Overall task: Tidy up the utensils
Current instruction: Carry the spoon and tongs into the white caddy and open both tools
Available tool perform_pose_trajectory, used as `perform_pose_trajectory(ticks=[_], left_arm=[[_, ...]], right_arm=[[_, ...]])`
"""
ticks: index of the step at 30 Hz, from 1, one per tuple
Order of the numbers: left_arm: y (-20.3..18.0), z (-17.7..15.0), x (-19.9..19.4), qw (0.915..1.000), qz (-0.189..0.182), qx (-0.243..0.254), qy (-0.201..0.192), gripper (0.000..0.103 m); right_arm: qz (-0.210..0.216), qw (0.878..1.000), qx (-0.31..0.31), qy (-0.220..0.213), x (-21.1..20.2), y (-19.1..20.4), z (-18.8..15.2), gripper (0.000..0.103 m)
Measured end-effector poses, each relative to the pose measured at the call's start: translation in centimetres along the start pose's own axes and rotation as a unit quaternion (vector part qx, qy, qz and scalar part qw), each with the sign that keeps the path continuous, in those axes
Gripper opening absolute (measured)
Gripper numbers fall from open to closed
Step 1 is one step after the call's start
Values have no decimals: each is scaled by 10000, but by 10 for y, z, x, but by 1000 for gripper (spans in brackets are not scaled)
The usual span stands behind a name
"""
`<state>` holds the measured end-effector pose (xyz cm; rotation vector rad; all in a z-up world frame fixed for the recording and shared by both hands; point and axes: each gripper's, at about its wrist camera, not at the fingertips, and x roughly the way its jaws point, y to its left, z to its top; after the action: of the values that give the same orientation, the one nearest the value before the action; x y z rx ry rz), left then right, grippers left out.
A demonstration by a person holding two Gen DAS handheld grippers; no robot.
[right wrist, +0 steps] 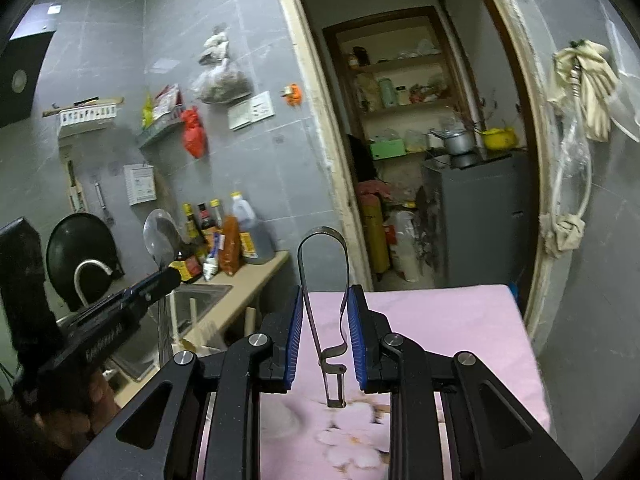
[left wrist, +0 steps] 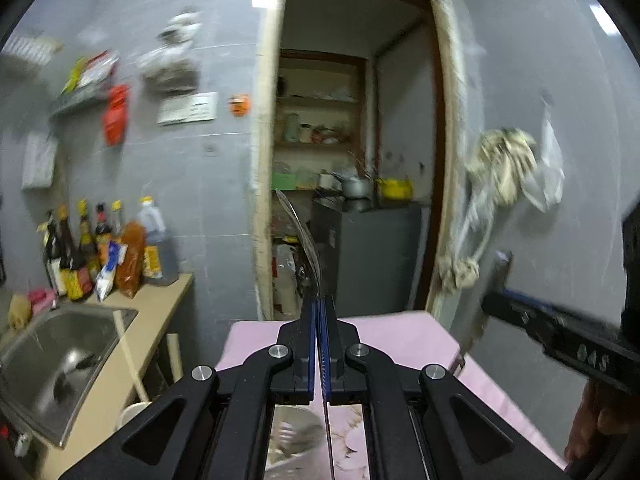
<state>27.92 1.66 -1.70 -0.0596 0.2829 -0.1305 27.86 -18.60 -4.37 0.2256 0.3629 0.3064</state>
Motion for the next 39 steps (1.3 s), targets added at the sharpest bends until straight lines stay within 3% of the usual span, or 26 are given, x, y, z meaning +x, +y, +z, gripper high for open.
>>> perform_pose_trajectory(ticks=[9,16,24,39], left_arm=[[125,7,-3,9886,385,-1439,-211,3],[178,-9,7,9782,365,-2039,-135,3],[190,-32,30,9755,195,-2191,95,3],[160,-54,39,9878,128,-1549,-10,3]], right_arm=[[428,9987,-56,-284,6,62,12,20],[593,9980,62,-196,32,83,-1,20],[474,9987,147,147,64,92,-25,20],[363,9967,179,710,88,95,-56,20]])
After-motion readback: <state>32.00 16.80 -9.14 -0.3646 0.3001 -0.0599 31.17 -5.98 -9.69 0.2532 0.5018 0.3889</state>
